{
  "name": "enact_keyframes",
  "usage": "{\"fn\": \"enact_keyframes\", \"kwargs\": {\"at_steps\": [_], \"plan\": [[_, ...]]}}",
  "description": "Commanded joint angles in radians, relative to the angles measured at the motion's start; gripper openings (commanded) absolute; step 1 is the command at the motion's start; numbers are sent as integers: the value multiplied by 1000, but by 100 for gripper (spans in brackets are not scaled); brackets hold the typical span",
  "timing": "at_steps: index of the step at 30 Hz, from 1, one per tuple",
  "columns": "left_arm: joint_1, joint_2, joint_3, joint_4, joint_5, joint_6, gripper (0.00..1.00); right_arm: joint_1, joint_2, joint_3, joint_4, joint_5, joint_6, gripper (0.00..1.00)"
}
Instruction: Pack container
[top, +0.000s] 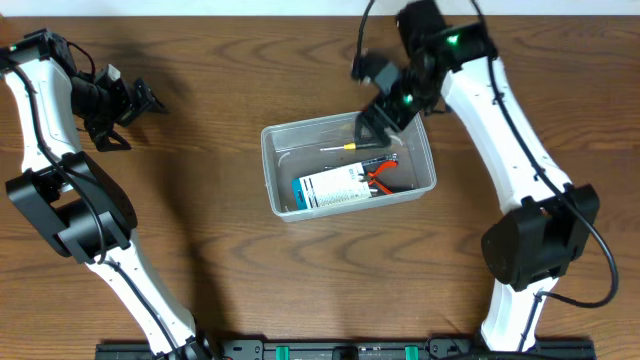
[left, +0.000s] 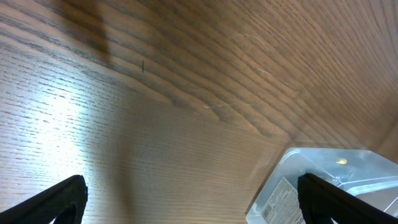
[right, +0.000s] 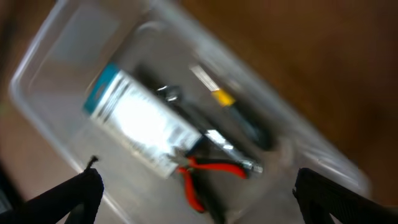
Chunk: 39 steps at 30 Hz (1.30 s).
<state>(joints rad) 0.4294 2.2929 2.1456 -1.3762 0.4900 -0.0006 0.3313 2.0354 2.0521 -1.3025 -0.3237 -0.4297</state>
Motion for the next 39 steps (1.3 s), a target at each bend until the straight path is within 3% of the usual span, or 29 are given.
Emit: {"fn": "enact_keyframes", "kwargs": {"at_steps": [1, 6, 26, 30, 39], "plan": [[4, -26, 19, -2, -5, 2, 98, -17, -16, 72, -16, 236, 229, 99], [4, -26, 19, -2, -5, 2, 98, -40, -16, 83, -90, 401, 378, 99], [4, -26, 19, -2, -5, 2, 98, -90, -15, 80, -159, 404, 407, 99], [4, -26, 19, -2, -5, 2, 98, -105, -16, 80, -181, 491, 596, 99], [4, -26, 19, -2, -5, 2, 98, -135, -73, 80, -291, 509, 613, 99]]}}
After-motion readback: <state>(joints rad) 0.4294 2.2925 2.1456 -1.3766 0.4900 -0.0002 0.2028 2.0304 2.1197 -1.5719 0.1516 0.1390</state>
